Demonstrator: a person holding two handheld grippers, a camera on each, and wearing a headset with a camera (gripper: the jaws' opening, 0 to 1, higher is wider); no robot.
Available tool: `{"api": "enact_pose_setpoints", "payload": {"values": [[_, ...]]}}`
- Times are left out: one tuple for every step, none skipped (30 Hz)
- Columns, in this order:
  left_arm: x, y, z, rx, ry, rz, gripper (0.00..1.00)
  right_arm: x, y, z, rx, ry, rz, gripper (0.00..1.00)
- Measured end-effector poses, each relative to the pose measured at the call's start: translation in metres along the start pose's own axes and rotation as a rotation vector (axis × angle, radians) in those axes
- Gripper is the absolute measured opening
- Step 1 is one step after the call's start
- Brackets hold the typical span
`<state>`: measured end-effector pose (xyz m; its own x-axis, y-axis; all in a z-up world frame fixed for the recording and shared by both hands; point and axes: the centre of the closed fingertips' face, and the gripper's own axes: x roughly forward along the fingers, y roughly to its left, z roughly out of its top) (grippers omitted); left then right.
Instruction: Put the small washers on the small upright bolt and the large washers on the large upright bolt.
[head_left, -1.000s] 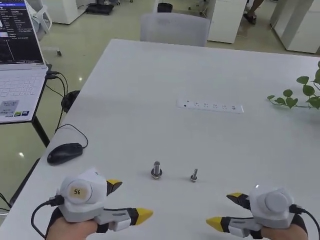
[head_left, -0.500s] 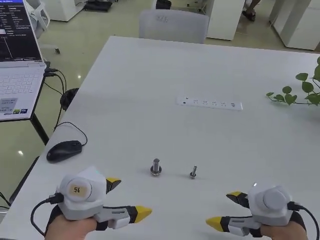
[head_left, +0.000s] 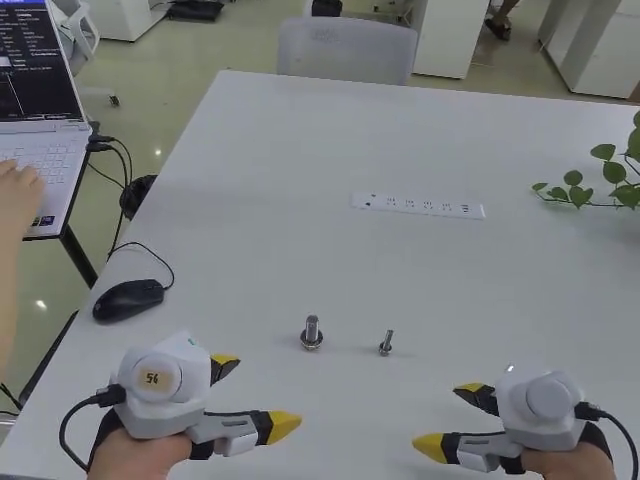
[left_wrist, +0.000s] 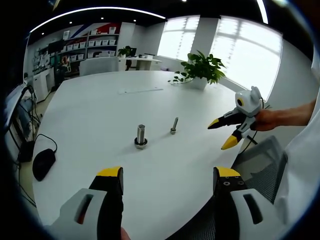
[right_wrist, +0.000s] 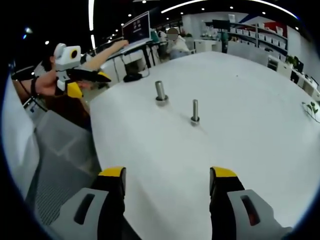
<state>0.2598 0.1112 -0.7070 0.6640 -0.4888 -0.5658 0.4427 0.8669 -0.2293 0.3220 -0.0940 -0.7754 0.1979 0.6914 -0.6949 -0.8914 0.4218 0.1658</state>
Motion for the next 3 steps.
{"api": "enact_pose_setpoints", "payload": {"values": [[-0.0001, -0.0001, 0.0, 0.0, 0.0, 0.0, 0.73, -0.0001, 0.0, -0.0001, 0.001, -0.001, 0.0, 0.69], [-0.0001, 0.0, -0.0001, 0.001, 0.001, -0.001, 0.73, -0.0002, -0.0003, -0.0004, 0.003, -0.001, -0.002, 0.69], [-0.0001, 0.0001, -0.0003, 0.002, 0.002, -0.001, 0.73, 0.0001, -0.0008, -0.0008, 0.005, -0.002, -0.001, 0.69]]}}
